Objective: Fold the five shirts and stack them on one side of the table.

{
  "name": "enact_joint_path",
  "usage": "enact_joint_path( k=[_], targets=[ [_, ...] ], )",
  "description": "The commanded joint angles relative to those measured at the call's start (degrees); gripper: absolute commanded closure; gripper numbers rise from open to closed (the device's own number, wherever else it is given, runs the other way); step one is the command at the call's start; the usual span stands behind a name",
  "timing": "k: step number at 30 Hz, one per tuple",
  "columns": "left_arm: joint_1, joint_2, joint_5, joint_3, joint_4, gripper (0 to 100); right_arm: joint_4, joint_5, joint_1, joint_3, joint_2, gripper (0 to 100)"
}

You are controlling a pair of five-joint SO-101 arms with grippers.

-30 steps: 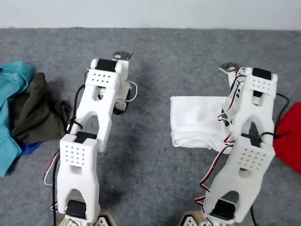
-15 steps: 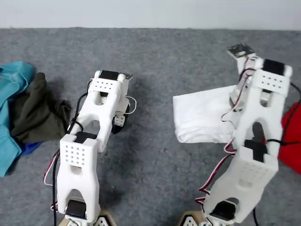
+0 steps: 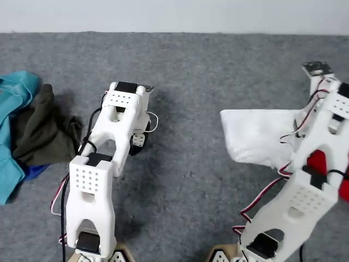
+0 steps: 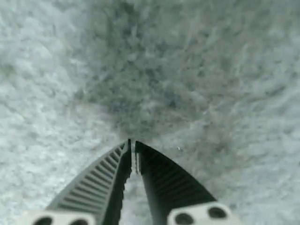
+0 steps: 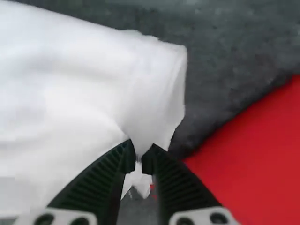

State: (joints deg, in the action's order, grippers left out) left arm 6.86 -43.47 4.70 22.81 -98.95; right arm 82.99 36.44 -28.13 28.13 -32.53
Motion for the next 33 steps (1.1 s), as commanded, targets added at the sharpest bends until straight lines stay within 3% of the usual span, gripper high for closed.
enact_joint_path(
  k=[1,6,8,22,33],
  targets=[
    [-0.1,4.0,0.4,0.2,-1.7,99,-1.4,0.2,-2.3,4.0,0.2,86.8],
    [0.1,4.0,0.4,0.2,-1.7,99,2.9,0.5,-1.6,9.9,0.0,60.6],
    [0.1,4.0,0.4,0.2,-1.7,99,2.2,0.5,-1.0,9.9,-1.5,55.5],
    [0.2,3.6,0.4,0.2,-1.7,99,7.3,0.4,6.5,15.0,-10.3,58.9],
    [-0.4,4.0,0.4,0.1,-1.8,99,7.2,0.5,6.0,15.2,-21.9,59.5]
  ],
)
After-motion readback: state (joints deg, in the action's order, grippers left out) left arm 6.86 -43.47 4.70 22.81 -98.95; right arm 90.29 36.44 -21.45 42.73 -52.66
